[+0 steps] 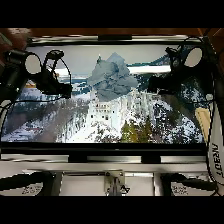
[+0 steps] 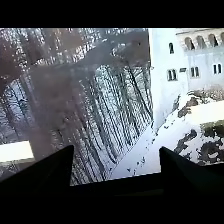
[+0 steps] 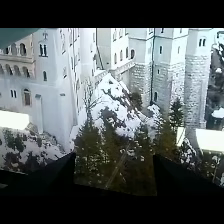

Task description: Fold the shirts.

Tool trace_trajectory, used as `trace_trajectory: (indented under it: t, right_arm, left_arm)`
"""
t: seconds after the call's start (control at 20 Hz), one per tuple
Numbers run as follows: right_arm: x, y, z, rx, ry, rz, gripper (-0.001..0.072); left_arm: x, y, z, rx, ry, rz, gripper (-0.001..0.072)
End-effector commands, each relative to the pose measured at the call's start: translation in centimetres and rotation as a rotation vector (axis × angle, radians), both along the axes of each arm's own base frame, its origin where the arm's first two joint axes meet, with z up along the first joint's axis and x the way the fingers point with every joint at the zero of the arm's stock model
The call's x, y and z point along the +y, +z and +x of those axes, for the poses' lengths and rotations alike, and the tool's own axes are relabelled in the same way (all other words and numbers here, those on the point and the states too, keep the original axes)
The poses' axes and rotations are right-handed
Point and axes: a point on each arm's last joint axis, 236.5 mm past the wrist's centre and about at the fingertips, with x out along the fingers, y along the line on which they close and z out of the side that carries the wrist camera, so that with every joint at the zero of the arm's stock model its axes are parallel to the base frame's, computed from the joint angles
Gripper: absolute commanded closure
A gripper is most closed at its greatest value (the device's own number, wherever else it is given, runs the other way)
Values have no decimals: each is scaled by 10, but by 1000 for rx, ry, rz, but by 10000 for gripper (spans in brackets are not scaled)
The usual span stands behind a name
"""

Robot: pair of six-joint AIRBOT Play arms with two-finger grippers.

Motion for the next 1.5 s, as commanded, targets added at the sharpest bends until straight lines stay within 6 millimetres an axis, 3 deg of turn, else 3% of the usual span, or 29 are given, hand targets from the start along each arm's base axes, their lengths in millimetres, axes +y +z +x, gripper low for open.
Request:
trace_trajectory:
  t: [0.0, 0.65, 0.85, 1.15, 1.35, 1.45]
  right_arm:
    - [1, -3, 1, 5, 1, -1, 93]
    - [0, -3, 0, 6, 2, -1, 93]
    - [0, -5, -8, 39, 13, -7, 93]
    - [-1, -4, -6, 32, 16, -9, 93]
    - [0, -3, -2, 12, 11, -6, 93]
    - [0, -3, 0, 6, 9, -5, 93]
  left_arm:
    - [0, 0, 0, -1, 0, 0, 78]
    - [0, 0, 1, -4, 5, -4, 79]
    - [-30, 6, 31, -109, 94, -157, 77]
    - [-47, 6, 69, -228, 93, -227, 79]
    - [-55, -34, 87, -149, 153, -321, 78]
    - [-59, -61, 95, -41, 246, -459, -1]
